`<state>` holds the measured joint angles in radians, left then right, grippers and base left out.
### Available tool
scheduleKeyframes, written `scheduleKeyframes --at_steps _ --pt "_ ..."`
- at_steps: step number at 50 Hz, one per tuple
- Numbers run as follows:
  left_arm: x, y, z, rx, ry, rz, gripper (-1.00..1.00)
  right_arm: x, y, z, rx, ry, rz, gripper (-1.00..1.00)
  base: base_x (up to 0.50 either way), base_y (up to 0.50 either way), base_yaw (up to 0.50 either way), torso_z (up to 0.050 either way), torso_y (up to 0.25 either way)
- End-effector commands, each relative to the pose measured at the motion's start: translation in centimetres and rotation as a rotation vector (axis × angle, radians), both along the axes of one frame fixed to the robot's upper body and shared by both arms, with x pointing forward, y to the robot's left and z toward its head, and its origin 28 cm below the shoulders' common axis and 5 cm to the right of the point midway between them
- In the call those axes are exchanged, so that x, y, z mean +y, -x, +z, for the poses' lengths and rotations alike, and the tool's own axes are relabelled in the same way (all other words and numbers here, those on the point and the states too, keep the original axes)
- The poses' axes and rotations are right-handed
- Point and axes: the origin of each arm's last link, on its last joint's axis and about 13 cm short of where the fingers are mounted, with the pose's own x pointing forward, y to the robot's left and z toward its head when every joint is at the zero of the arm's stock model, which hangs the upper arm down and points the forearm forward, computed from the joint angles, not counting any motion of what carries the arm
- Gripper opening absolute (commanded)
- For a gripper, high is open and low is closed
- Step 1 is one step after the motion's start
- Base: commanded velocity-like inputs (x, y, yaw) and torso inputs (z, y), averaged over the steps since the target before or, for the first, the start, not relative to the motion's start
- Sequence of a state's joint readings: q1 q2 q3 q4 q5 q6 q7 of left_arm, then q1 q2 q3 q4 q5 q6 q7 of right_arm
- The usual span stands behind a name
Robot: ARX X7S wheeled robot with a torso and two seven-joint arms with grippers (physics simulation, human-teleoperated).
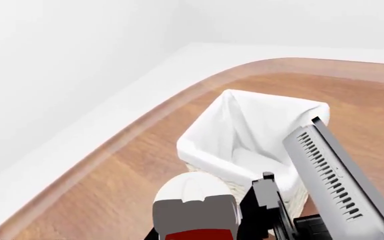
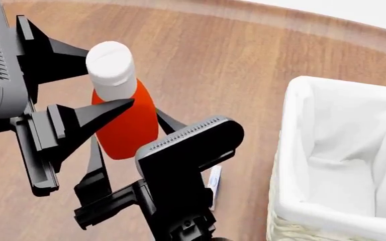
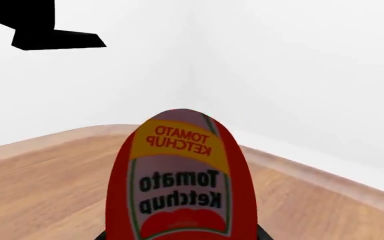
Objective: Pick up the ketchup, and put it in the basket.
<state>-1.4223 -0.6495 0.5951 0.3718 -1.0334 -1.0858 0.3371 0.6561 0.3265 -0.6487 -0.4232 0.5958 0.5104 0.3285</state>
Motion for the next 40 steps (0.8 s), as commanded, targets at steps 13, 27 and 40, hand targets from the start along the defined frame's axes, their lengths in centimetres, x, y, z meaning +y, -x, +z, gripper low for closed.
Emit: scheduleKeyframes --at_steps 13,27,40 --pt "-0.19 -0.62 0.41 0.001 0.034 -0.017 -1.00 -0.24 -0.24 0.39 -0.017 -0.038 0.004 -1.00 0.00 0.00 0.00 0.000 0.000" --pt "-0.32 -0.79 0.23 0.003 0.042 -0.003 1.00 -0.37 -0.21 0.26 -0.016 -0.043 0.004 -1.00 0.00 0.00 0.00 0.000 0.001" --pt "-0.33 -0.81 -0.08 0.010 0.041 -0.013 1.00 -0.39 -0.15 -0.01 -0.009 -0.051 0.005 -1.00 0.00 0.00 0.00 0.001 0.000"
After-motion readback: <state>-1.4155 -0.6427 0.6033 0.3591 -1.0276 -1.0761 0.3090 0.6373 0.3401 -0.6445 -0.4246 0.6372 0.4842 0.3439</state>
